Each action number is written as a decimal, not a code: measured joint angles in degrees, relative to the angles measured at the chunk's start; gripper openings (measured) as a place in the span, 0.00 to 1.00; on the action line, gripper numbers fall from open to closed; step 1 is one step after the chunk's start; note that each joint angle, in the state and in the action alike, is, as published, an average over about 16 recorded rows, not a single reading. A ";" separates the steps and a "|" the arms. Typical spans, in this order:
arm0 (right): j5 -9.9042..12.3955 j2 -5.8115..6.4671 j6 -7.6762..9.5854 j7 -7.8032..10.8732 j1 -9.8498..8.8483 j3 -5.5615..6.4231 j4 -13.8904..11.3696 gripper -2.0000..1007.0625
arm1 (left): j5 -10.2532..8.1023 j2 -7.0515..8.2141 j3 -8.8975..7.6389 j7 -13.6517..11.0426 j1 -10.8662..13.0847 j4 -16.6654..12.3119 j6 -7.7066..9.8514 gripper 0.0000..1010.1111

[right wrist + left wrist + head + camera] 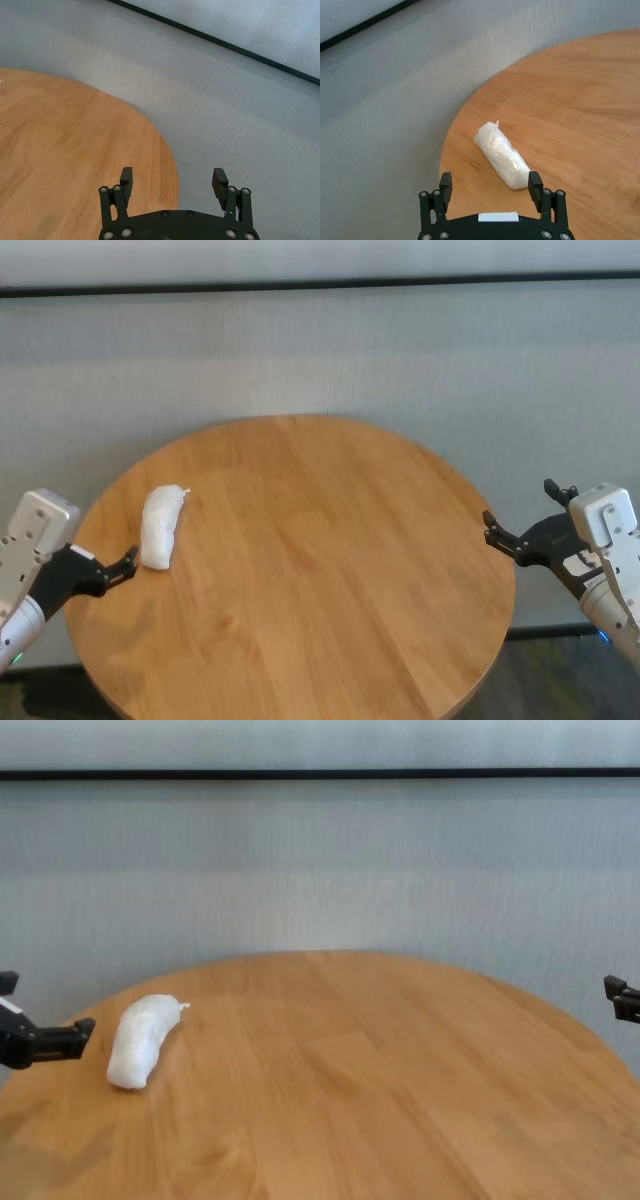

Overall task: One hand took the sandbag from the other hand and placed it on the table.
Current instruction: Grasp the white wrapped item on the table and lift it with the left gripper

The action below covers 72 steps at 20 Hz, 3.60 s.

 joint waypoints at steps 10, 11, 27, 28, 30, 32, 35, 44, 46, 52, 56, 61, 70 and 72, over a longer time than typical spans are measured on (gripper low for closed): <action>0.00 0.00 0.00 0.00 0.00 0.00 0.00 0.99 | -2.86 0.19 -1.97 -3.18 0.11 -4.06 10.26 0.99; 0.00 0.00 0.00 0.00 0.00 0.00 0.00 0.99 | -3.32 -0.07 -2.21 -3.35 -0.06 -4.28 11.55 0.99; 0.00 0.00 0.00 0.00 0.00 0.00 0.00 0.99 | -6.56 -7.57 -3.99 -0.77 -5.56 -2.08 28.86 0.99; 0.00 0.00 0.00 0.00 0.00 0.00 0.00 0.99 | -6.30 -8.15 -3.92 -0.37 -6.06 -1.51 29.35 0.99; 0.00 0.00 0.00 0.00 0.00 0.00 0.00 0.99 | -5.75 -9.27 -3.75 0.37 -7.00 -0.36 30.18 0.99; 0.00 0.00 0.00 0.00 0.00 0.00 0.00 0.99 | -5.19 -10.32 -3.57 1.02 -7.92 0.82 30.82 0.99; 0.00 0.00 0.00 0.00 0.00 0.00 0.00 0.99 | -4.34 -11.78 -3.29 1.82 -9.21 2.57 31.49 0.99; 0.00 0.00 0.00 0.00 0.00 0.00 0.00 0.99 | -2.42 -15.10 -2.56 2.17 -12.11 7.02 31.54 0.99; 0.00 0.00 0.00 0.00 0.00 0.00 0.00 0.99 | -2.02 -15.66 -2.34 2.01 -12.60 7.92 31.26 0.99; 0.00 0.00 0.00 0.00 0.00 0.00 0.00 0.99 | -0.63 -17.28 -1.60 1.66 -13.98 10.71 30.06 0.99; 0.00 0.00 0.00 0.00 0.00 0.00 0.00 0.99 | 0.37 -18.35 -1.16 1.63 -14.84 12.56 29.01 0.99; 0.00 0.00 0.00 0.00 0.00 0.00 0.00 0.99 | 1.52 -19.63 -0.96 1.83 -15.91 14.92 27.64 0.99; 0.00 0.00 0.00 0.00 0.00 0.00 0.00 0.99 | 2.98 -21.71 -1.50 2.13 -17.84 19.60 25.59 0.99; 0.00 0.00 0.00 0.00 0.00 0.00 0.00 0.99 | 3.21 -22.09 -1.71 2.04 -18.28 20.64 25.23 0.99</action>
